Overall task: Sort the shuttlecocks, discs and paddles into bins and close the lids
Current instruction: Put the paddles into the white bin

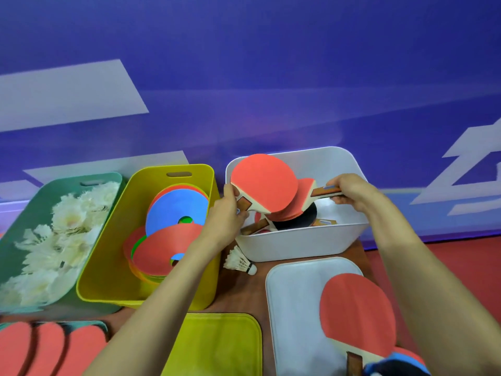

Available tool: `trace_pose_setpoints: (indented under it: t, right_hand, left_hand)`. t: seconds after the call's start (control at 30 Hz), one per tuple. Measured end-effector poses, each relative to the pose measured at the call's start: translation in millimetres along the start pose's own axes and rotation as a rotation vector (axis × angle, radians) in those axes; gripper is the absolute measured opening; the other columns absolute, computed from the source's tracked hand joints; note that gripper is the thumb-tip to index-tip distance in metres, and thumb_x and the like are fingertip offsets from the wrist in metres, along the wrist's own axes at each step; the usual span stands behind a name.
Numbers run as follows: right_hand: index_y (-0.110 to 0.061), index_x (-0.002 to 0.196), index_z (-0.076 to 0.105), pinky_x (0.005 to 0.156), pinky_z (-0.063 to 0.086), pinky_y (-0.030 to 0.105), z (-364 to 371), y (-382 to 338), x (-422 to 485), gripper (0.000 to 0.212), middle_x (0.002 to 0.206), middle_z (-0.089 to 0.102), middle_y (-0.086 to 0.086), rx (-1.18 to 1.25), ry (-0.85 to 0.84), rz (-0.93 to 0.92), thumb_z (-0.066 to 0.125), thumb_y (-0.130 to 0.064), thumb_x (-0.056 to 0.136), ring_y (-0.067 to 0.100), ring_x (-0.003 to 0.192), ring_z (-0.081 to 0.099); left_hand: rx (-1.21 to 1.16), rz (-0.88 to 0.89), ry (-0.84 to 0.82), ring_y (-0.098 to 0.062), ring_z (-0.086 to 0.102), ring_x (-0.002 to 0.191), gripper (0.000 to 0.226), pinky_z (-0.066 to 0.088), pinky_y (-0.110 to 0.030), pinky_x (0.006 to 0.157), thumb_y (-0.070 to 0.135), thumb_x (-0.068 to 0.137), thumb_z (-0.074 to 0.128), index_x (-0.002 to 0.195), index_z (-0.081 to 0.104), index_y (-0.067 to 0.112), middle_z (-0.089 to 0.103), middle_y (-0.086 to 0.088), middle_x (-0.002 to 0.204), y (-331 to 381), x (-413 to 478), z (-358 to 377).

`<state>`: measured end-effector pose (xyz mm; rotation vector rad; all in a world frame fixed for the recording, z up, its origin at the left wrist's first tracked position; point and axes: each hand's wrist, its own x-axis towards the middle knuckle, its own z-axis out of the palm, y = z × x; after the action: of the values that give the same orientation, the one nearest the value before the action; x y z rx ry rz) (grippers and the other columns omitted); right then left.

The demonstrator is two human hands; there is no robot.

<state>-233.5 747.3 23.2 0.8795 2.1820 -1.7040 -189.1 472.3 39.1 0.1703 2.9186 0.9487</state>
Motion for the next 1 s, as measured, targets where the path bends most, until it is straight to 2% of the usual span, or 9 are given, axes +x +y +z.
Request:
trace_pose_setpoints:
  t: [0.2,0.27,0.33,0.4,0.5,0.63,0.7,0.8,1.0]
  right_hand:
    - [-0.005,0.109,0.054,0.070,0.053,0.027,11,10,14,0.019,0.098,0.054,0.010,-0.014,-0.045,0.086,0.043,0.001,0.095,0.020,0.086,0.056]
    - [-0.001,0.092,0.052,0.066,0.045,0.028,14,14,15,0.005,0.086,0.049,0.008,-0.315,-0.025,0.077,0.047,-0.001,0.094,0.018,0.073,0.052]
    - [-0.004,0.076,0.045,0.068,0.041,0.031,17,21,17,0.019,0.080,0.045,0.010,-0.517,-0.012,0.058,0.049,-0.008,0.094,0.022,0.074,0.050]
    - [-0.003,0.088,0.051,0.075,0.041,0.033,20,23,13,0.010,0.090,0.048,0.015,-0.603,-0.067,0.033,0.048,-0.010,0.095,0.026,0.086,0.049]
    - [0.005,0.117,0.055,0.081,0.039,0.032,19,22,3,0.029,0.114,0.057,0.021,-0.815,-0.080,-0.035,0.045,-0.012,0.096,0.033,0.104,0.054]
    - [0.001,0.127,0.050,0.098,0.040,0.035,15,29,6,0.040,0.133,0.051,0.018,-0.755,-0.017,-0.131,0.055,-0.019,0.092,0.032,0.120,0.049]
    - [-0.003,0.128,0.050,0.100,0.039,0.035,14,32,7,0.041,0.135,0.049,0.015,-0.707,0.014,-0.182,0.056,-0.021,0.092,0.030,0.121,0.048]
    - [-0.009,0.126,0.055,0.098,0.038,0.031,13,36,-3,0.036,0.133,0.053,0.009,-0.602,0.074,-0.366,0.056,-0.021,0.092,0.025,0.120,0.050]
    - [-0.013,0.117,0.061,0.079,0.035,0.006,14,41,-59,0.025,0.118,0.059,0.005,-0.449,0.178,-0.710,0.054,-0.015,0.093,0.012,0.101,0.054]
  left_hand:
    - [0.045,-0.006,-0.069,-0.038,0.058,0.095,0.038,0.046,-0.040,0.074,0.012,0.087,0.062,0.113,0.035,0.006,0.061,-0.017,0.105,11,19,15]
    - [0.047,0.001,-0.100,-0.034,0.058,0.096,0.035,0.040,-0.033,0.068,0.010,0.088,0.060,0.113,0.035,0.006,0.061,-0.015,0.105,12,23,20]
    - [0.019,-0.009,-0.151,-0.032,0.058,0.097,0.035,0.039,-0.032,0.070,0.009,0.088,0.059,0.114,0.035,0.006,0.061,-0.014,0.108,12,29,27]
    - [0.002,-0.037,-0.199,-0.034,0.058,0.096,0.033,0.042,-0.035,0.073,0.009,0.086,0.060,0.108,0.035,0.009,0.061,-0.016,0.106,9,37,36]
    - [-0.106,-0.115,-0.263,-0.032,0.058,0.089,0.035,0.040,-0.034,0.069,0.008,0.082,0.064,0.106,0.038,0.010,0.059,-0.014,0.099,7,50,49]
    - [-0.108,-0.148,-0.313,-0.024,0.052,0.088,0.043,0.040,-0.029,0.070,0.009,0.081,0.067,0.114,0.040,0.010,0.057,-0.013,0.106,2,57,70]
    - [0.022,-0.126,-0.282,-0.031,0.049,0.112,0.057,0.042,-0.034,0.087,0.013,0.082,0.067,0.129,0.036,0.008,0.049,-0.016,0.125,-1,60,77]
    - [0.153,-0.076,-0.137,-0.036,0.022,0.137,0.068,0.026,-0.039,0.110,0.017,0.085,0.066,0.140,0.029,0.006,0.025,-0.022,0.147,0,67,75]
    - [-0.038,0.252,0.098,-0.022,0.041,0.125,0.037,0.029,-0.024,0.101,0.010,0.089,0.058,0.125,0.051,0.011,0.049,-0.006,0.131,24,21,48]
